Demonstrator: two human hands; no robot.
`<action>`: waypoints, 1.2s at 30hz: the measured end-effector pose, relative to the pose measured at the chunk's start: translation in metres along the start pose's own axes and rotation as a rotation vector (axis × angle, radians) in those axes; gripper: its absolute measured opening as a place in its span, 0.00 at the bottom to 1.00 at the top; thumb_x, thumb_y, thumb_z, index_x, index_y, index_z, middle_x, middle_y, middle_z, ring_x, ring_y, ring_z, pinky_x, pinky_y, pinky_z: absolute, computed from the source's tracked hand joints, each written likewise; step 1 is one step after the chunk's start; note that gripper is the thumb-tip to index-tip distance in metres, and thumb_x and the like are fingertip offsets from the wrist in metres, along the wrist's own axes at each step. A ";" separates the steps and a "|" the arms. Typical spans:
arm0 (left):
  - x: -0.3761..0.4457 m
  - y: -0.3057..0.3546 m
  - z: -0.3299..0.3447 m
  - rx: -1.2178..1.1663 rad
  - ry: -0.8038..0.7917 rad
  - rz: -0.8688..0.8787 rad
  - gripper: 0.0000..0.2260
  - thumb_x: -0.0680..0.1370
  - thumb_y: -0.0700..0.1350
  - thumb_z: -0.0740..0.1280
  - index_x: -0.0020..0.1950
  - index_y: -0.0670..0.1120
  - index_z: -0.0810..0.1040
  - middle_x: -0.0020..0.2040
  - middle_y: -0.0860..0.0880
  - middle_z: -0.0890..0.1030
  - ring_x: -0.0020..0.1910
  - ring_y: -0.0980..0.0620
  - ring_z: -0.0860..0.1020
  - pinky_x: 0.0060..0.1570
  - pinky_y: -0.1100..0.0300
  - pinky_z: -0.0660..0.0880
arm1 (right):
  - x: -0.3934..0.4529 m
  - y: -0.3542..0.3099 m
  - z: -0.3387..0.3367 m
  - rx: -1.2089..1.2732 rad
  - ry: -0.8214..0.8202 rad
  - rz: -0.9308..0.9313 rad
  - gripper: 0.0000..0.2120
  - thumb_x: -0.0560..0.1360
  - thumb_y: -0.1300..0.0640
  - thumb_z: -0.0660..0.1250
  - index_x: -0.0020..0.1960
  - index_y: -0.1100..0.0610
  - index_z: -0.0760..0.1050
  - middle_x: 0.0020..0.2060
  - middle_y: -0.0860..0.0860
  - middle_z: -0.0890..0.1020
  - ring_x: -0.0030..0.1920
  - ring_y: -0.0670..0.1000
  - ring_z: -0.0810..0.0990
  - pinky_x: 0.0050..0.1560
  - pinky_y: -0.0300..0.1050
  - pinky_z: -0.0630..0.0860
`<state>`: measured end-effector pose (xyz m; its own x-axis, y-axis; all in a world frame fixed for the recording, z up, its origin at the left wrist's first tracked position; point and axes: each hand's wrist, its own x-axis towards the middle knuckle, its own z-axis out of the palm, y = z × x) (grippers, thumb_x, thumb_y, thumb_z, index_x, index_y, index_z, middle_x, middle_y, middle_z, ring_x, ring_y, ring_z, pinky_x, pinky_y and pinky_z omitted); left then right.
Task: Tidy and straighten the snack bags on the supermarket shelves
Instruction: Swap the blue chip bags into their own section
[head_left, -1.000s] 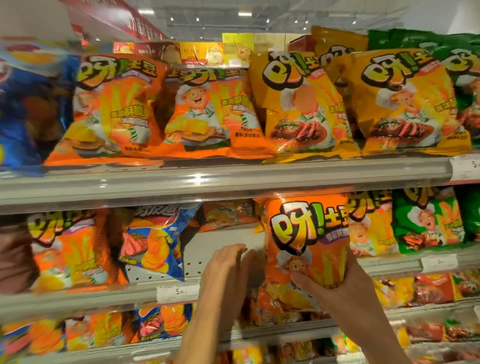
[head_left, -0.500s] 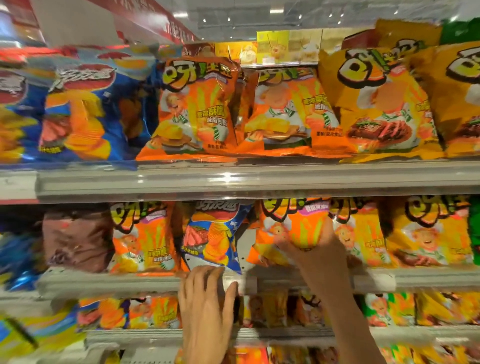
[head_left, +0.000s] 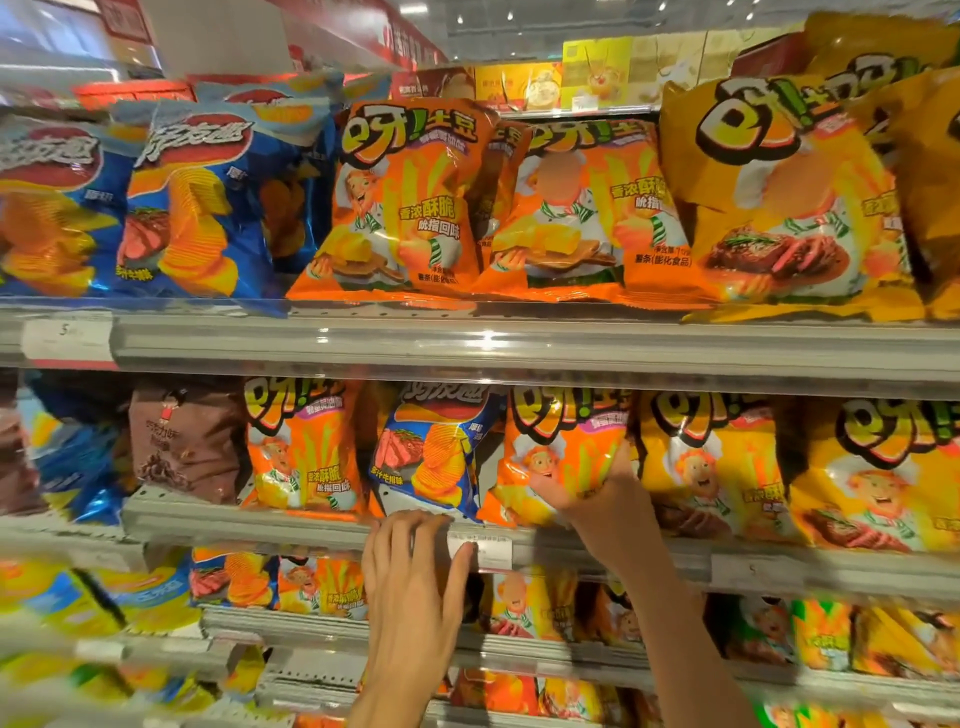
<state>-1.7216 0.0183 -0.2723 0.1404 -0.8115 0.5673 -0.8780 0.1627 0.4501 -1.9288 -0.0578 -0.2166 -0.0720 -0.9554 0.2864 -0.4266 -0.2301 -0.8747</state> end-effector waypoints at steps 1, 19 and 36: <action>-0.001 0.000 0.001 0.006 0.000 -0.001 0.14 0.81 0.56 0.60 0.61 0.51 0.76 0.58 0.54 0.73 0.62 0.50 0.70 0.63 0.44 0.69 | -0.001 -0.001 0.000 -0.014 0.011 -0.010 0.31 0.65 0.42 0.81 0.52 0.57 0.67 0.35 0.54 0.81 0.35 0.55 0.83 0.39 0.57 0.82; 0.009 -0.056 -0.020 -0.502 0.086 0.182 0.11 0.80 0.49 0.64 0.62 0.55 0.78 0.60 0.58 0.79 0.60 0.55 0.79 0.57 0.53 0.77 | -0.059 -0.014 0.057 -0.215 0.740 -0.050 0.30 0.75 0.40 0.71 0.69 0.57 0.72 0.62 0.55 0.78 0.65 0.59 0.75 0.65 0.63 0.72; 0.088 -0.172 -0.115 -0.414 -0.081 -0.132 0.37 0.74 0.64 0.68 0.77 0.48 0.62 0.71 0.51 0.70 0.70 0.55 0.68 0.68 0.55 0.69 | -0.018 -0.087 0.168 -0.135 0.310 0.063 0.45 0.67 0.36 0.78 0.74 0.54 0.62 0.63 0.51 0.77 0.63 0.53 0.75 0.63 0.54 0.74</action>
<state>-1.5054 -0.0164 -0.2208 0.1880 -0.8792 0.4379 -0.5955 0.2525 0.7626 -1.7389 -0.0512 -0.2109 -0.3640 -0.8602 0.3571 -0.5268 -0.1261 -0.8406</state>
